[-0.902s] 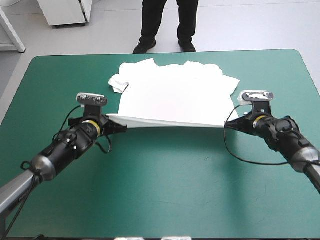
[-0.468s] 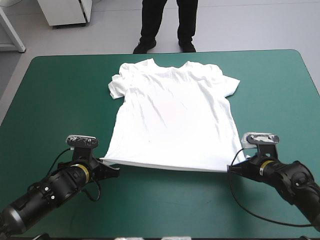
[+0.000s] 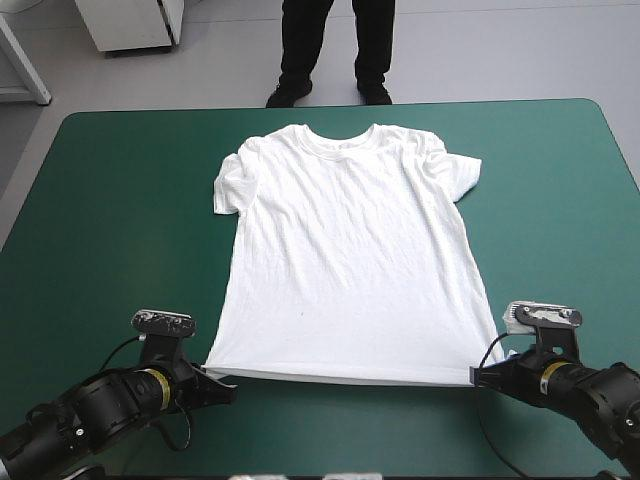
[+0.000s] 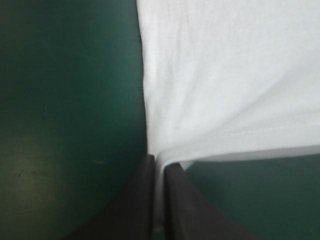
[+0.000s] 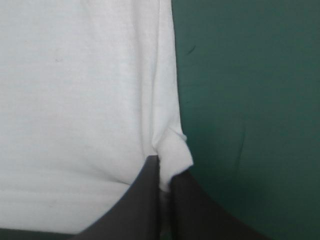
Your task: Fold the cloth
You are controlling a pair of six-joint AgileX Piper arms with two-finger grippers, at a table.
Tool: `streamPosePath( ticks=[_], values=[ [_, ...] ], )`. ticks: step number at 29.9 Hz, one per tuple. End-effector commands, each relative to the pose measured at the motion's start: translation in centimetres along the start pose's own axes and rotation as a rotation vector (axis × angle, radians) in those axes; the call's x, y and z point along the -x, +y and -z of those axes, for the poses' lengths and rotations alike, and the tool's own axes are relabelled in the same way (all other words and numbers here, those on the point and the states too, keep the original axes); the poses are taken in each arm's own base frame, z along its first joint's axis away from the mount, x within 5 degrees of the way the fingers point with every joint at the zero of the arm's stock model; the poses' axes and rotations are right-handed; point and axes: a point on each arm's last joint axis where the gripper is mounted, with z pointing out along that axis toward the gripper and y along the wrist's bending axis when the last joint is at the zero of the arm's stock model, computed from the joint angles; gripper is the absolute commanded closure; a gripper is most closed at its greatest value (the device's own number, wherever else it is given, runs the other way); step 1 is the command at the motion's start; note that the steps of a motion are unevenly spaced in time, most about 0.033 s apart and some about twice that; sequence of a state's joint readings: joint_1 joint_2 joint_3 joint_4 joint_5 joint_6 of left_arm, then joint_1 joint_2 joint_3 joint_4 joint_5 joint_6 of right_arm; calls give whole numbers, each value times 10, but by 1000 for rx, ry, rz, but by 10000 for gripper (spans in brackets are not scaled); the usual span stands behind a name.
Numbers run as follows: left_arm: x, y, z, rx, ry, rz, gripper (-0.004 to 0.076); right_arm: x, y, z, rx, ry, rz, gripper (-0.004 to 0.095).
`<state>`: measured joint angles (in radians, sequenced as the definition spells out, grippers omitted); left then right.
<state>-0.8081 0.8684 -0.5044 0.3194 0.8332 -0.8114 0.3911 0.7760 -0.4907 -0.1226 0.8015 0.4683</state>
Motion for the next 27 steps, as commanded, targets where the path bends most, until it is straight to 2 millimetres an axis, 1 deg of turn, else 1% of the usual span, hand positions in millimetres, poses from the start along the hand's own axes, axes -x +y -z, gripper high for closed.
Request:
streamPosePath(
  ticks=[1,3,4,6,8,9,10,12,13,16,19,21,23,25,27],
  values=[
    [4,-1,6,2,-21,-7,733,6,2,5,14,-28,13,918],
    [4,0,6,6,-13,-9,718,4,5,4,38,-1,34,854],
    [4,-1,7,7,-1,-21,689,2,6,4,50,24,35,779],
    [5,-2,11,4,23,-55,601,0,8,4,60,75,32,559],
    [9,-3,20,12,42,-58,462,4,10,8,68,88,21,327],
    [12,-3,25,18,46,-53,404,7,11,12,72,77,16,257],
    [18,-3,34,32,49,-45,325,13,12,18,72,58,9,204],
    [29,-3,50,52,24,-38,249,25,13,29,60,9,-6,204],
    [36,-2,60,62,5,-34,233,33,13,37,49,-27,-9,222],
    [58,-2,85,73,-104,-51,234,52,11,60,1,-116,3,275],
    [77,-2,101,122,-182,-67,236,71,11,80,-50,-162,18,302],
    [90,-6,106,150,-200,-89,248,84,11,90,-85,-170,22,305],
    [106,-12,108,185,-213,-117,267,99,14,97,-116,-175,26,306],
    [127,-14,108,205,-228,-111,272,113,17,101,-142,-193,34,306],
    [148,-13,107,208,-242,-95,272,129,20,104,-163,-219,47,306]
  ],
)
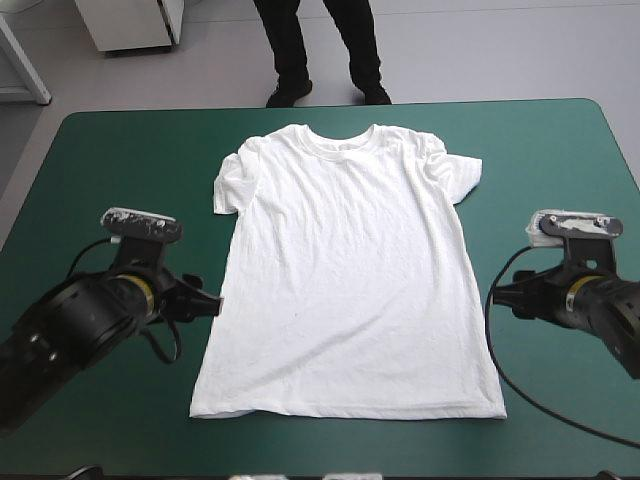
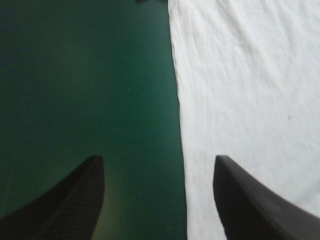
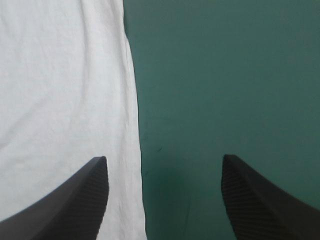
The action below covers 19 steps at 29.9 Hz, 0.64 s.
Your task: Fold the cloth
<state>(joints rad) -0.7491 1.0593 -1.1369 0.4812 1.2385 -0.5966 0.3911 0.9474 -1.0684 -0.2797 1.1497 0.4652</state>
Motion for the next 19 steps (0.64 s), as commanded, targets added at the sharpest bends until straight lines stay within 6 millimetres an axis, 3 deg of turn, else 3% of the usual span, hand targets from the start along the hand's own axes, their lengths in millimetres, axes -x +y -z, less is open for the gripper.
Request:
streamPosePath(
  ticks=[1,4,10,19],
  values=[
    [43,9,2,5,-98,21,272,33,2,10,-41,-106,32,306],
    [73,20,-12,-35,-93,53,273,52,6,9,-62,-125,48,307],
    [113,36,-53,-99,-20,86,272,84,1,-10,-85,-106,9,310],
    [134,24,-128,-86,127,43,273,123,-16,-61,45,48,-98,310]
  ],
)
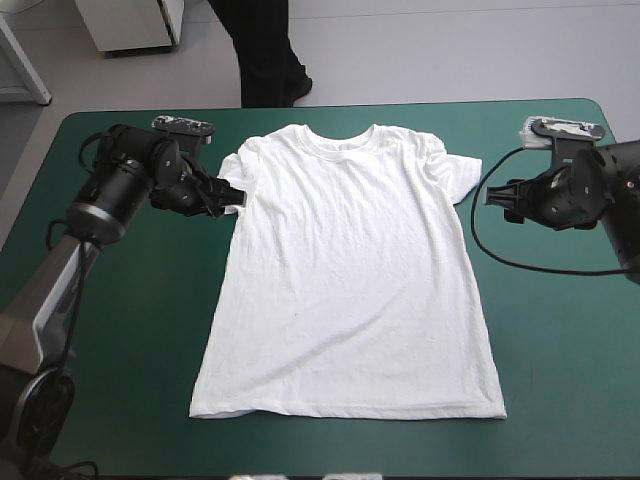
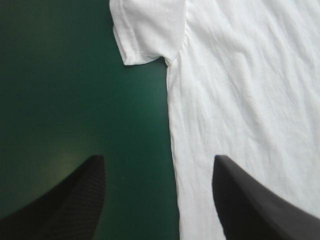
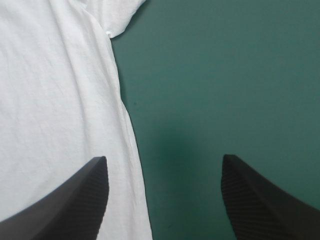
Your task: Fold the cloth
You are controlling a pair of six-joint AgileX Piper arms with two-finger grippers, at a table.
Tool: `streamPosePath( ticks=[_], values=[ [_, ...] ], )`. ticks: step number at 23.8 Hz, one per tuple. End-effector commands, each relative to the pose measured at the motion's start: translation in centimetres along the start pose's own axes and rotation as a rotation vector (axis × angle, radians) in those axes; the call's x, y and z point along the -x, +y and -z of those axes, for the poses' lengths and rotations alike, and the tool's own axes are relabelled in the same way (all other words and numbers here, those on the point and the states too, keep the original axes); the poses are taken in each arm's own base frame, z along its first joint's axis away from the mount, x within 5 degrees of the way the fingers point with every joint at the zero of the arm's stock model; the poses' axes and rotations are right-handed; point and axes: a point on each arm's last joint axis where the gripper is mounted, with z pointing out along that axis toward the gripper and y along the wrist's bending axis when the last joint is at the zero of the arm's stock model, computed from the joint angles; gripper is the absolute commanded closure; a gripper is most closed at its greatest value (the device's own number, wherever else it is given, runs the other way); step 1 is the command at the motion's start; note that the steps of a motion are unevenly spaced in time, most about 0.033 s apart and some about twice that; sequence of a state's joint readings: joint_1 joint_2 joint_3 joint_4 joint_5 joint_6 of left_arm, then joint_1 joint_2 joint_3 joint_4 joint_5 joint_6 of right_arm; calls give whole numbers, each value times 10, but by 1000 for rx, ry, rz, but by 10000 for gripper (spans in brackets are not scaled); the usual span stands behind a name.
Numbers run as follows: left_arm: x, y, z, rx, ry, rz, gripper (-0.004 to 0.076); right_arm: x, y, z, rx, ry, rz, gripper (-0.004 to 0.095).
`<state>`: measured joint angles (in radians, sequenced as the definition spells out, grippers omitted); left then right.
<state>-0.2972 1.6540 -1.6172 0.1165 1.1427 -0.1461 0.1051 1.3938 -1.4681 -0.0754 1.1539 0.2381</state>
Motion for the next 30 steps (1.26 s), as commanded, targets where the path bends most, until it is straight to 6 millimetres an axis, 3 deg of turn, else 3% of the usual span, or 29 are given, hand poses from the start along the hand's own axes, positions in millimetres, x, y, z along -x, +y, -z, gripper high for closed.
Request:
streamPosePath(
  ticks=[1,10,15,22,23,25,26,30],
  values=[
    [13,-1,-1,-11,-31,4,272,19,-3,3,66,-46,-11,310],
    [20,-9,-64,-73,112,19,273,24,-2,-7,61,-41,3,310],
    [17,-5,-104,-58,198,24,273,24,-2,-7,61,-41,1,310],
    [8,-14,-160,-113,297,46,279,25,-1,-7,62,-49,1,314],
    [7,-15,-164,-124,302,54,318,25,-1,-7,62,-50,1,314],
    [7,-19,-167,-155,303,77,535,25,-1,-8,61,-50,2,322],
    [7,-19,-167,-155,305,77,706,25,-1,-8,61,-50,2,326],
    [6,-18,-168,-149,312,70,731,25,-1,-13,59,-32,45,325]
  ],
)
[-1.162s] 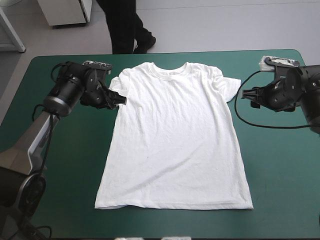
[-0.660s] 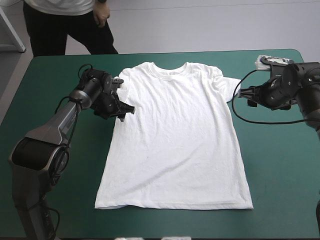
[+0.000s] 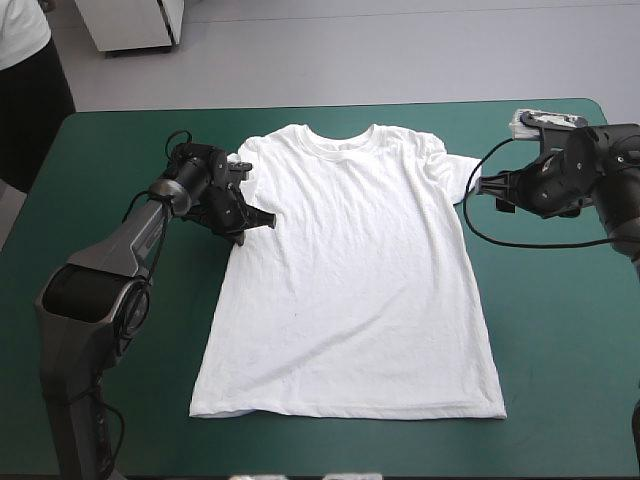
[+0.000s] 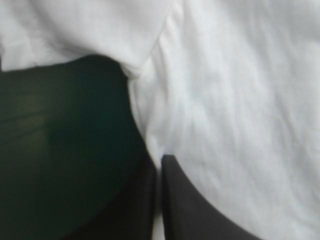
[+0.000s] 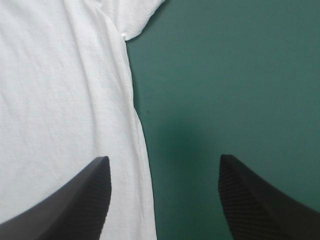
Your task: Fold the cloth
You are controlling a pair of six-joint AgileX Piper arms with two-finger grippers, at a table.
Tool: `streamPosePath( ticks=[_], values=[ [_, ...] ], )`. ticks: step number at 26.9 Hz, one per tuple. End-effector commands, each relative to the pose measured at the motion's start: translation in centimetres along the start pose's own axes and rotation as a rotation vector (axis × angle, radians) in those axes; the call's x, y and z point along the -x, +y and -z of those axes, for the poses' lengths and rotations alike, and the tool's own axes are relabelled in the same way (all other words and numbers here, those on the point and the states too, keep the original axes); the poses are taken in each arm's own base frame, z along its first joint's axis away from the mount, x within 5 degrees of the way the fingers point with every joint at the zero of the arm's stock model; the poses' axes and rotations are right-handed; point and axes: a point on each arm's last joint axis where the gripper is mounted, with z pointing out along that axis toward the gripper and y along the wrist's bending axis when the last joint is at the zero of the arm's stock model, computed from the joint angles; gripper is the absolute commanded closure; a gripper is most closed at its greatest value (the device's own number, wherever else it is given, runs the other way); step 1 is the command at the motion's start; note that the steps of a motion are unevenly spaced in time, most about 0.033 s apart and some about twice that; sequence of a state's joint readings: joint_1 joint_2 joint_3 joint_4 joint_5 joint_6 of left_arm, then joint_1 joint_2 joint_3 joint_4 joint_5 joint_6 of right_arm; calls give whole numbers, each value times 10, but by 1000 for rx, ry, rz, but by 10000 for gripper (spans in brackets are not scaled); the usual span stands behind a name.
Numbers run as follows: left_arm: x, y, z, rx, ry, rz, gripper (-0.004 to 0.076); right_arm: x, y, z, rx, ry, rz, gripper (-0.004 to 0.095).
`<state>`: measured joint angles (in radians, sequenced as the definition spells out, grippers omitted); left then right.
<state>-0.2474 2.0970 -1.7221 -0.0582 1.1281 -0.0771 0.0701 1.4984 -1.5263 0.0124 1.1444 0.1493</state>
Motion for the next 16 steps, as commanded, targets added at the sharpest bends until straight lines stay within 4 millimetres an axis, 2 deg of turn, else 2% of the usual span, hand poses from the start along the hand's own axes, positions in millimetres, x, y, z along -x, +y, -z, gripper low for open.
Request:
streamPosePath(
  ticks=[1,5,9,16],
  values=[
    [2,-7,1,-45,-27,18,731,9,0,8,7,-61,41,324],
    [2,-8,1,-46,-25,17,731,11,12,-11,17,22,91,305],
    [2,-8,1,-46,-23,5,734,28,34,-34,36,49,137,298],
    [1,-8,1,-49,-19,-6,734,44,39,-77,32,106,124,299]
  ],
)
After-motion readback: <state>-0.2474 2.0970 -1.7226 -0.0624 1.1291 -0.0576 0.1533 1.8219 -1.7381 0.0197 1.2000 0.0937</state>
